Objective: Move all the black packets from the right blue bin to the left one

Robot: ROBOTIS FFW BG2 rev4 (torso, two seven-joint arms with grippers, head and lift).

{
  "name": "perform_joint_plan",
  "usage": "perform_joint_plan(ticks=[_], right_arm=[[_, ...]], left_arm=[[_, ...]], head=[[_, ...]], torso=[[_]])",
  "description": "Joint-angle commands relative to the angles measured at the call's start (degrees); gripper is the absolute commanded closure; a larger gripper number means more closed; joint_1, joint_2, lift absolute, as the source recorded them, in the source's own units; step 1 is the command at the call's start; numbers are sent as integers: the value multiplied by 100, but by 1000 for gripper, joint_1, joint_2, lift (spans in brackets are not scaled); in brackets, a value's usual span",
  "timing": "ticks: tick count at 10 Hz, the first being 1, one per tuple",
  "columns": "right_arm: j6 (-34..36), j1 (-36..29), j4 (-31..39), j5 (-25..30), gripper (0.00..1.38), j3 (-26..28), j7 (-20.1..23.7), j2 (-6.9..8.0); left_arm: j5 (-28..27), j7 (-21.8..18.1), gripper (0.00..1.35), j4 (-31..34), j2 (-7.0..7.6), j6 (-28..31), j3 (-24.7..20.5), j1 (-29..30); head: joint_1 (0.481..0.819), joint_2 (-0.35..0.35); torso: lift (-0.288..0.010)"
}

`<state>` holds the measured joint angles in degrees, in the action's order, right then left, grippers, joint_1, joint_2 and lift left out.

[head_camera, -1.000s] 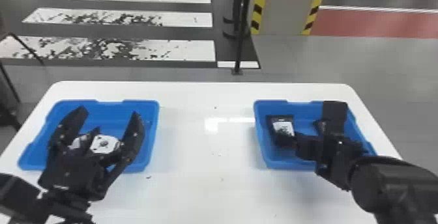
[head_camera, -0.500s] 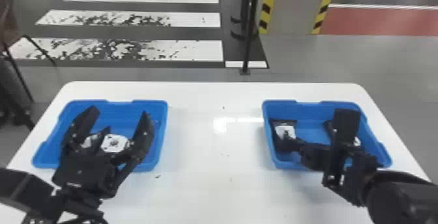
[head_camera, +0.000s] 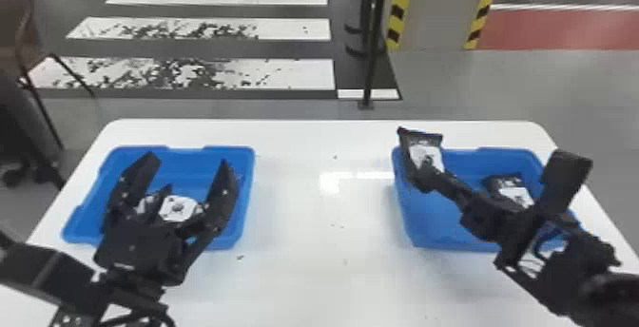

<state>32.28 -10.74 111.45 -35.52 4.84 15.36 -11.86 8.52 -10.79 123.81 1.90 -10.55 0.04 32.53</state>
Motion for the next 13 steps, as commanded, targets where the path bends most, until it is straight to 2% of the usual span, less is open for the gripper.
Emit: perform_joint_plan(ticks=[1, 3, 4, 6, 7, 9, 13], right_arm=[[-922, 469, -704, -70, 1170, -72, 706, -44], [-1457, 736, -1041, -641, 1170, -964, 1004, -246], [-1485, 779, -1027, -893, 1170, -1546, 1075, -343], [-1527, 919, -900, -1075, 1170, -2426, 1083, -457], [-1555, 989, -788, -1075, 1170, -2689, 1083, -527], [-1597, 975, -675, -1075, 1170, -2872, 1083, -571], [-1611, 1116, -704, -1258, 1170, -3477, 1057, -694]], left_arm=[[85, -2, 114, -41, 12, 0, 76, -61], [130, -2, 113, -140, 21, 57, 111, -117], [142, -46, 111, -168, 38, 141, 133, -145], [256, -239, 113, -168, 56, 577, 179, -286], [336, -327, 116, -168, 91, 788, 236, -370], [382, -371, 117, -168, 91, 1027, 202, -539], [736, -494, 117, -168, 74, 1491, 42, -693]], head=[[695, 6], [695, 10], [695, 38], [695, 144], [695, 169], [695, 219], [695, 267]], torso=[[-140], [-140], [-140], [-140], [-140], [-140], [-140]])
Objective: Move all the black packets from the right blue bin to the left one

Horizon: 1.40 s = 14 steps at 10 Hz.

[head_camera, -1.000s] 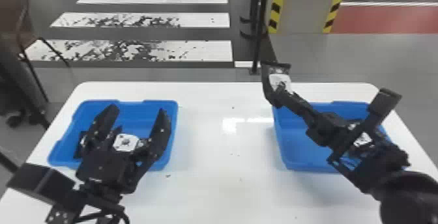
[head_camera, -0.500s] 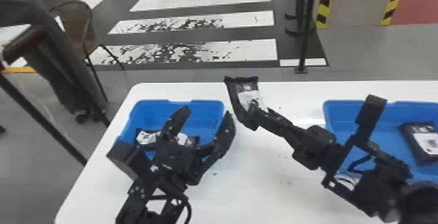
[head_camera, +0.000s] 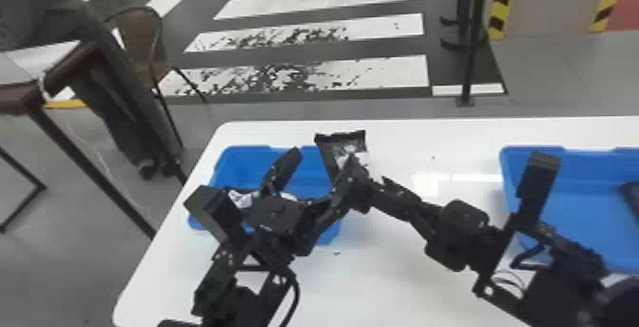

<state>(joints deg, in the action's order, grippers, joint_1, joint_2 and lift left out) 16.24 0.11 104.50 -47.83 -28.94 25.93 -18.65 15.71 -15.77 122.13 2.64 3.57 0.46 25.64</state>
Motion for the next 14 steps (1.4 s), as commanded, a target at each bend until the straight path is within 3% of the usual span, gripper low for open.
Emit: perform_joint_plan(ticks=[1, 2, 3, 4, 5, 6, 10, 11, 13, 14], right_arm=[[-7, 88, -65, -27, 1170, -180, -9, -24], [-7, 102, -93, -39, 1170, -191, -18, -24], [-21, 102, -107, -62, 1170, -203, -18, -24], [-7, 116, -121, -84, 1170, -203, -27, -24], [-21, 102, -135, -107, 1170, -203, -27, -24], [-21, 102, -149, -119, 1170, -203, -27, -24], [-134, 130, -262, -256, 1162, -203, -44, -7], [-288, 144, -374, -370, 1010, -203, -35, 2], [-570, 88, -501, -576, 214, -191, -35, 20], [-682, 3, -557, -679, 53, -134, -35, 37]], left_arm=[[86, -32, 117, 0, -1, 205, 11, -19], [234, -67, 119, 0, 8, 374, 68, -33], [348, -76, 209, 0, 8, 585, 114, -33], [417, -40, 720, 0, 17, 655, 137, -19], [326, 91, 1124, 141, 17, 585, 160, 51], [97, 434, 1211, 549, 61, 641, 274, 234], [-51, 505, 1211, 689, 122, 472, 422, 248], [-74, 505, 1211, 689, 122, 346, 434, 248], [-326, 513, 1211, 689, 70, 121, 228, 234], [-577, 522, 1211, 605, 35, 8, 57, 150]], head=[[695, 284], [695, 291], [695, 290], [695, 283], [695, 274], [695, 276], [695, 271], [695, 269], [695, 260], [695, 263]], torso=[[-140], [-140], [-140], [-140], [-140], [-140], [-140], [-140], [-140], [-140]])
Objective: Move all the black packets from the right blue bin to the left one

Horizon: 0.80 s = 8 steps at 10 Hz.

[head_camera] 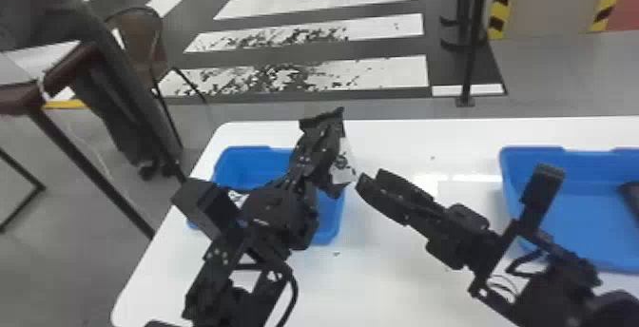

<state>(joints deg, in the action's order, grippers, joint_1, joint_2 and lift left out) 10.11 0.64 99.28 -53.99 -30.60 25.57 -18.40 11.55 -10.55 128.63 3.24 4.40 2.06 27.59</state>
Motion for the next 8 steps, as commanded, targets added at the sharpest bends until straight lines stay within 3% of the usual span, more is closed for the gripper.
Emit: perform_joint_plan(ticks=[1, 2, 4, 7, 8], right_arm=[[-112, -148, -7, -40, 113, 204, 0, 39], [-140, -218, 21, -28, 144, 352, 0, 65], [-140, -289, 63, 6, 144, 478, 0, 82], [-140, -401, 120, 17, 147, 695, 0, 109], [-140, -401, 120, 17, 144, 706, 0, 109]], left_arm=[[-309, 44, 1211, -453, -52, -356, -241, -256], [-469, 53, 1211, -819, -87, -441, -389, -523], [-1452, 193, 1211, -1142, -43, -539, -515, -945], [-2652, 475, 1210, -2985, -78, -1313, -663, -1719], [-2731, 677, 1093, -3491, -69, -1720, -663, -1817]], head=[[695, 274], [695, 278], [695, 285], [695, 281], [695, 279]], torso=[[-140], [-140], [-140], [-140], [-140]])
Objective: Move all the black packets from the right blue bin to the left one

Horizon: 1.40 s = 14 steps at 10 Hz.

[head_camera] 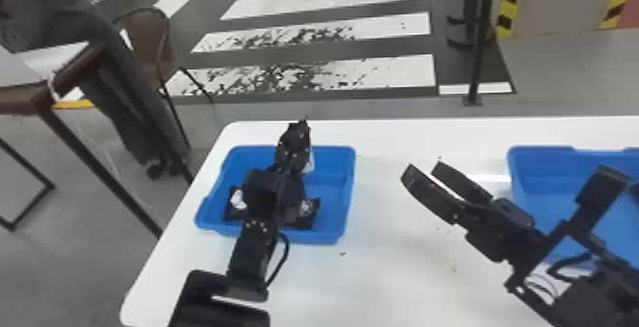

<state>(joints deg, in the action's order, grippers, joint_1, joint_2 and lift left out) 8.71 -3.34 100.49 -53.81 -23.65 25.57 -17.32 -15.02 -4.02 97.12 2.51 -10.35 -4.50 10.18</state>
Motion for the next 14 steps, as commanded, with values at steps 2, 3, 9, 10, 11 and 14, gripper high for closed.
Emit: perform_joint_plan(ticks=[2, 3, 9, 10, 11, 14], right_arm=[[0, -31, 27, 11, 144, 57, 1, 0], [0, -73, 55, 80, 144, 160, 1, 9], [2686, -509, 1953, 2936, 144, 2411, -694, 273], [3136, -566, 2249, 3359, 144, 2663, -922, 317], [3895, -552, 2460, 3656, 147, 2800, -1142, 334], [5302, -59, 2193, 3987, 145, 2800, -1494, 299]], left_arm=[[737, 85, 136, -663, 22, -400, 28, -48], [977, -64, 33, -663, 13, -484, 16, 8], [2199, -627, 111, 3275, -40, 993, 245, 1879], [2153, -609, 110, 3598, -57, 1246, 267, 2174], [2005, -539, 110, 3682, -66, 1471, 302, 2371], [1948, -512, 110, 3753, -57, 1696, 313, 2469]], head=[[695, 285], [695, 287], [691, 137], [695, 92], [695, 48], [695, -30]], torso=[[-140], [-140], [-140], [-140], [-140], [-140]])
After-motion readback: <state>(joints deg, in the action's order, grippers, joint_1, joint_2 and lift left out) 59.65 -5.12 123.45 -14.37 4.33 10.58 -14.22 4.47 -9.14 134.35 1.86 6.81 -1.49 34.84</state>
